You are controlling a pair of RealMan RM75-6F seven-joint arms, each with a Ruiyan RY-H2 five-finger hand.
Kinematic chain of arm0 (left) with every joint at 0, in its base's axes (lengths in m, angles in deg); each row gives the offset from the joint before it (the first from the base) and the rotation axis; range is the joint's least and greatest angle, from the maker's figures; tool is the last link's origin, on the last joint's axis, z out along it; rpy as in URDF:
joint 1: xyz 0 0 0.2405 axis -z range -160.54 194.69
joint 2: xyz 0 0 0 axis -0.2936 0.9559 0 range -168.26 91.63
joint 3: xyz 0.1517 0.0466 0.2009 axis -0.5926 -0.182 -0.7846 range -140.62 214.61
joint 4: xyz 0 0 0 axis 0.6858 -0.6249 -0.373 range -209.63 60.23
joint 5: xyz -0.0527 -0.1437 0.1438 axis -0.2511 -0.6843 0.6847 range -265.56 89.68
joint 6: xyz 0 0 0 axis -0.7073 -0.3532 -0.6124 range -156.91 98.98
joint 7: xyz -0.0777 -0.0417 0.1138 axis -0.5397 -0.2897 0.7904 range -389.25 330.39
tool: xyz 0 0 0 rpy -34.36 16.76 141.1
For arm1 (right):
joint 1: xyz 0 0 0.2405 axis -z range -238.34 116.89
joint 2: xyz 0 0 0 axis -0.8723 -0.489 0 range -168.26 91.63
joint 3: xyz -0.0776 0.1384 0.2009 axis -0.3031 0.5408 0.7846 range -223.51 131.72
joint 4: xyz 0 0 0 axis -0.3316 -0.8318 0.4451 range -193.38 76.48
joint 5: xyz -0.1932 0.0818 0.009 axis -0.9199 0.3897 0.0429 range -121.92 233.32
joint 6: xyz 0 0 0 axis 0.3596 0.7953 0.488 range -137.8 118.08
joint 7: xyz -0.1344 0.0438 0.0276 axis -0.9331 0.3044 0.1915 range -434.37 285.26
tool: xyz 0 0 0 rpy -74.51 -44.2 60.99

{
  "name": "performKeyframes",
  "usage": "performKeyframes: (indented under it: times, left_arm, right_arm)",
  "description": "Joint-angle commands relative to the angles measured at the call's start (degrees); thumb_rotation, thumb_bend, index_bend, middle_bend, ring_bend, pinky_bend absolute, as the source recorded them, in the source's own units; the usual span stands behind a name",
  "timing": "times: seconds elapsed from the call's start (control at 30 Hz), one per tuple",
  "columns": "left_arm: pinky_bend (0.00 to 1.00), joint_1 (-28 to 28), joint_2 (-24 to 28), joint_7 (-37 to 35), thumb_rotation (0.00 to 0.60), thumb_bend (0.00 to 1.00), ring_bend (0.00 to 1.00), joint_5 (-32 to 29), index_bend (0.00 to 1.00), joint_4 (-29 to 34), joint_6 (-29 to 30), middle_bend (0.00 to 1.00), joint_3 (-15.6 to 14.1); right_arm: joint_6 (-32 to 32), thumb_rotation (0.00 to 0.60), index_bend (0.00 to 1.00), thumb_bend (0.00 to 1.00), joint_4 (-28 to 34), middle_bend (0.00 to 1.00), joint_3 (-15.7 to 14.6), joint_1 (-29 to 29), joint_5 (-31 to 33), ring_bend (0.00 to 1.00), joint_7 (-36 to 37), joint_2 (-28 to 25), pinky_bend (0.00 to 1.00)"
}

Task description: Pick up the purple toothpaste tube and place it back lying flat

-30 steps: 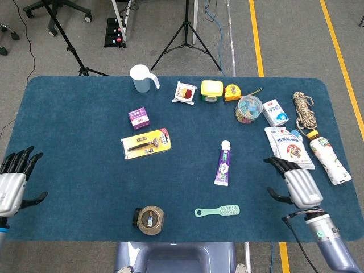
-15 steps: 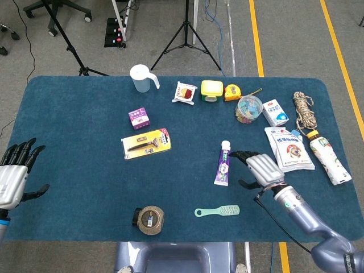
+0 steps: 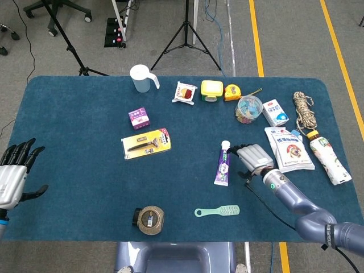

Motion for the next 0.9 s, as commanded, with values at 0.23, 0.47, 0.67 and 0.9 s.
performKeyframes:
  times: [0.23,0.47,0.67,0.9]
  left_arm:
    - [0.01,-0.12,-0.09,-0.27,0.600,0.18,0.01,0.05,0.11,-0.16,0.11,0.02,-0.38]
    - [0.01,-0.68,0.22,-0.89,0.600,0.18,0.01,0.29,0.11,-0.45,0.75,0.02,-0.77]
    - [0.01,-1.23,0.45,-1.71,0.600,0.18,0.01,0.26,0.11,-0.99,1.17,0.02,-1.10]
    - [0.01,-1.93,0.84,-2.73,0.600,0.18,0.01,0.19,0.11,-1.75,1.62,0.02,-1.46]
  right_arm:
    - [-3.54,0.600,0.22,0.33,-3.90,0.25,-3.13,-4.72,7.22,0.23,-4.59,0.84,0.25]
    - [-5.06,0.600,0.22,0.33,-6.60,0.25,-4.28,-8.12,10.47,0.23,-6.19,2.32,0.25]
    - [-6.65,0.600,0.22,0.33,-8.87,0.25,-5.56,-11.74,13.81,0.24,-7.70,4.23,0.25]
    - [-7.29,0.600,0.22,0.33,-10.16,0.26,-6.87,-15.20,16.37,0.24,-8.62,6.26,0.25]
